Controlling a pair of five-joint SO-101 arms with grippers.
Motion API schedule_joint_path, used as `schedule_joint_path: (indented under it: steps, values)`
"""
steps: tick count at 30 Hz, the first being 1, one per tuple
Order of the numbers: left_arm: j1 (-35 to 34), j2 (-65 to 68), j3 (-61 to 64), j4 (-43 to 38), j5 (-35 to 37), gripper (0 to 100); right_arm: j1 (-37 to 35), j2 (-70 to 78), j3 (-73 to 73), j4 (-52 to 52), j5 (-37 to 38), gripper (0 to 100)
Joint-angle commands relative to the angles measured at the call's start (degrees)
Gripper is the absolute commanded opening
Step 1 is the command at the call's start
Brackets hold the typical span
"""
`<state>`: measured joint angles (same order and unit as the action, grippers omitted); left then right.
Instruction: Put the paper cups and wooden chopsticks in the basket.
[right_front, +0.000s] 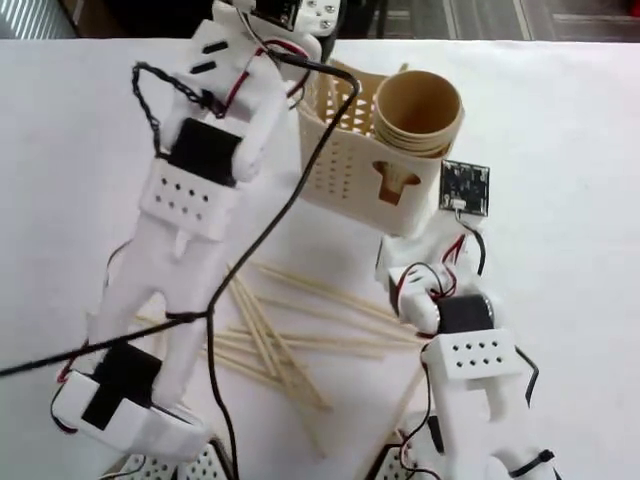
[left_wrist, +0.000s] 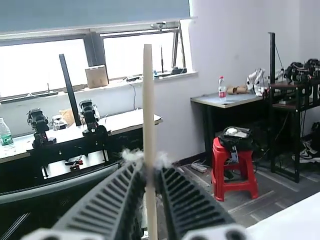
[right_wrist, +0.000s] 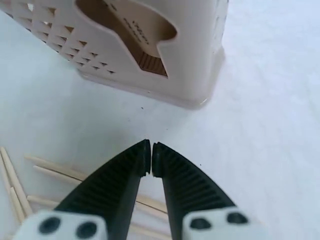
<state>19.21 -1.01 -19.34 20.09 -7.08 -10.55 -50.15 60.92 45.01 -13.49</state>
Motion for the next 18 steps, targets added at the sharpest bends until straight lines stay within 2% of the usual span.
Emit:
schedule_joint_path:
  steps: [1, 6, 12, 15, 18]
  values:
    - [0.8, -0.3, 6.1, -9.8, 2.5, 2, 0.4, -1.4, 0.0, -2.3, -0.1, 1.8]
    - [0.8, -0.3, 15.7, -16.0, 2.9, 2, 0.4, -1.4, 0.0, -2.3, -0.1, 1.8]
    - [0.7, -0.7, 22.6, -15.8, 2.9, 5, 0.4, -1.4, 0.0, -2.3, -0.1, 1.8]
    - [0.6, -0.9, 21.6, -9.4, 3.0, 13, 0.4, -1.4, 0.0, -2.3, -0.1, 1.8]
    - [0.3, -2.6, 18.1, 0.1, 3.0, 16, 0.4, -1.4, 0.0, -2.3, -0.1, 1.8]
